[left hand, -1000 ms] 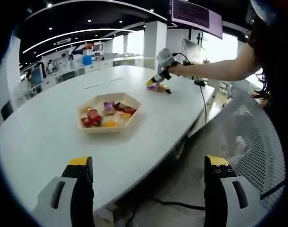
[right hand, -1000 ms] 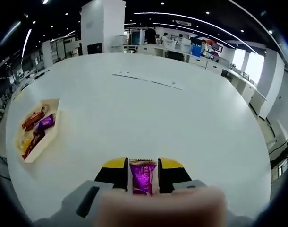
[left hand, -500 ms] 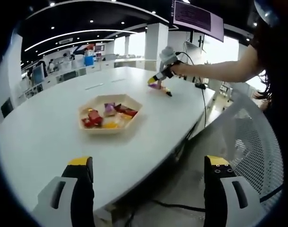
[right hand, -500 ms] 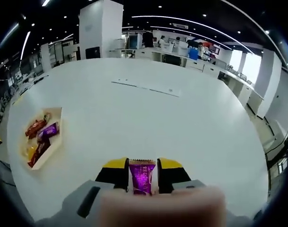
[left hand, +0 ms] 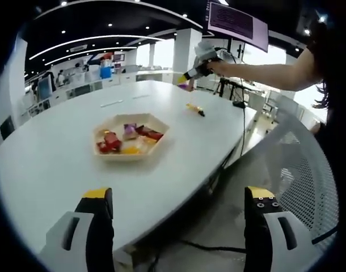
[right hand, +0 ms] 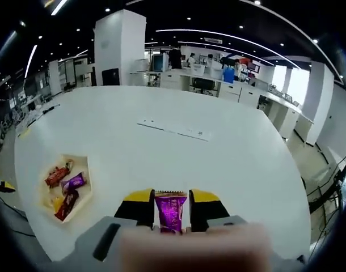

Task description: Place the target food into the container with the food tongs after gripping and lifting it, then release it inside without dropping or visibly crushing the food.

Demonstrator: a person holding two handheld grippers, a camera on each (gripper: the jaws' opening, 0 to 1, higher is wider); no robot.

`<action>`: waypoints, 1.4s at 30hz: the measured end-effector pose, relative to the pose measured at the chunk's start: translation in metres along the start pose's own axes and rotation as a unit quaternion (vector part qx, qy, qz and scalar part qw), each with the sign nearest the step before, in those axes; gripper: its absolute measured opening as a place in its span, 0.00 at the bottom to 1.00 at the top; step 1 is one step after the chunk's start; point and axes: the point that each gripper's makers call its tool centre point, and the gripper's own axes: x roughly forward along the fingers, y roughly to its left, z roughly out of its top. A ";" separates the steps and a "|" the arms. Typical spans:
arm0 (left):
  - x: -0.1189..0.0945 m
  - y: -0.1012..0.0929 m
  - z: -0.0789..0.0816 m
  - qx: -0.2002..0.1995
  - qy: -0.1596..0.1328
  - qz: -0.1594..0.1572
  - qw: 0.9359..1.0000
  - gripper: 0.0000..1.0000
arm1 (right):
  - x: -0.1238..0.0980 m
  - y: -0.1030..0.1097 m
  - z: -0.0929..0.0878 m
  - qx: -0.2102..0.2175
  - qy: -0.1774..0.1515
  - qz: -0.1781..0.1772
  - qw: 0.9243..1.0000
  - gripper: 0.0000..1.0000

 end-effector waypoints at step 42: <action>-0.003 0.004 0.009 -0.006 -0.023 0.010 1.000 0.91 | 0.023 0.132 0.061 -0.037 -0.033 0.092 0.995 0.20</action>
